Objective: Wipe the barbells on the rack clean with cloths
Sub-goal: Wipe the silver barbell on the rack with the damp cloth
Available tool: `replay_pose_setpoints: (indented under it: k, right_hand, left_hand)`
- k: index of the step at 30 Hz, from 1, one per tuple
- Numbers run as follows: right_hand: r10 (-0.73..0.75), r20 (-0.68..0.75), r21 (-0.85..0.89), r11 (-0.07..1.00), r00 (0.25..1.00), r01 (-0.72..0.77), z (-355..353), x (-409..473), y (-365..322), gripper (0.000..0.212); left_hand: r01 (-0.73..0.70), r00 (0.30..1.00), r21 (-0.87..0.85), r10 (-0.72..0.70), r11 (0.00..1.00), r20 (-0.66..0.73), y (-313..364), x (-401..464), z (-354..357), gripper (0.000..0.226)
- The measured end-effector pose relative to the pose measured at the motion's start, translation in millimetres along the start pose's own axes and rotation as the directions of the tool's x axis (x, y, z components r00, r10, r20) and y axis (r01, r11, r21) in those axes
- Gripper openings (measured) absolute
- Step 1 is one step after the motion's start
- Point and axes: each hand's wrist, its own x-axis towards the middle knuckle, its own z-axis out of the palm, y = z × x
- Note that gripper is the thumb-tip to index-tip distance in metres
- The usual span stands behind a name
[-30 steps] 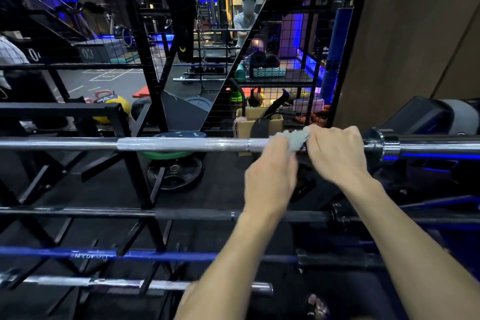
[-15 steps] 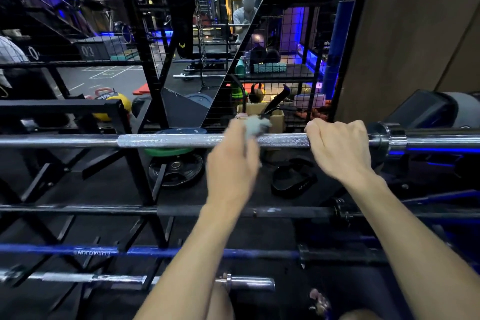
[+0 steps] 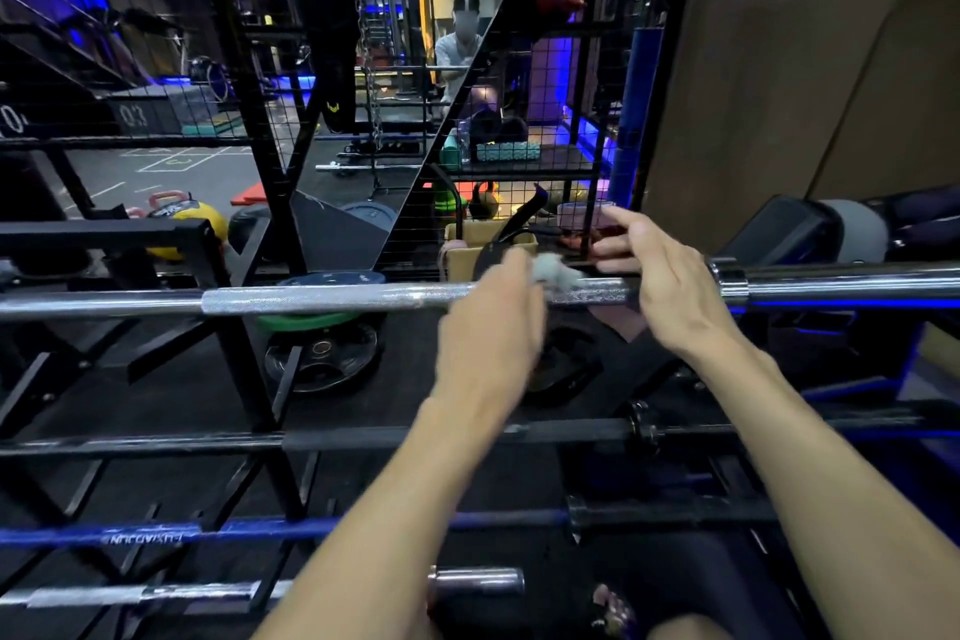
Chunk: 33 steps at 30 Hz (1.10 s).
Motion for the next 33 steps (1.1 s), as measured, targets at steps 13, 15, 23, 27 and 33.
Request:
replay_pose_setpoints:
  k: [13, 15, 23, 27, 33]
  right_hand:
    - [-0.055, 0.224, -0.701, 0.685, 0.973, 0.2, -28, -6, 33, 0.083]
    - [-0.086, 0.206, -0.693, 0.69, 0.975, 0.208, -26, -6, 36, 0.087]
    - [-0.134, 0.127, -0.606, 0.774, 0.983, 0.184, -28, -17, 33, 0.075]
    - [-0.161, 0.148, -0.609, 0.763, 0.976, 0.218, -27, -17, 35, 0.082]
    - [-0.176, 0.149, -0.648, 0.726, 0.973, 0.23, -18, -10, 38, 0.086]
  left_hand:
    - [0.189, 0.95, 0.084, -0.161, 0.978, -0.268, -20, 7, -9, 0.019]
    - [0.14, 0.971, 0.051, -0.127, 0.989, -0.204, 3, 6, 6, 0.019]
    - [-0.001, 0.99, -0.091, 0.013, 0.996, 0.138, 82, 9, 62, 0.012]
    - [-0.041, 0.998, 0.02, 0.042, 0.999, -0.048, 20, -5, 24, 0.014]
    - [0.131, 0.948, -0.057, -0.142, 0.99, -0.286, 0, -9, 8, 0.014]
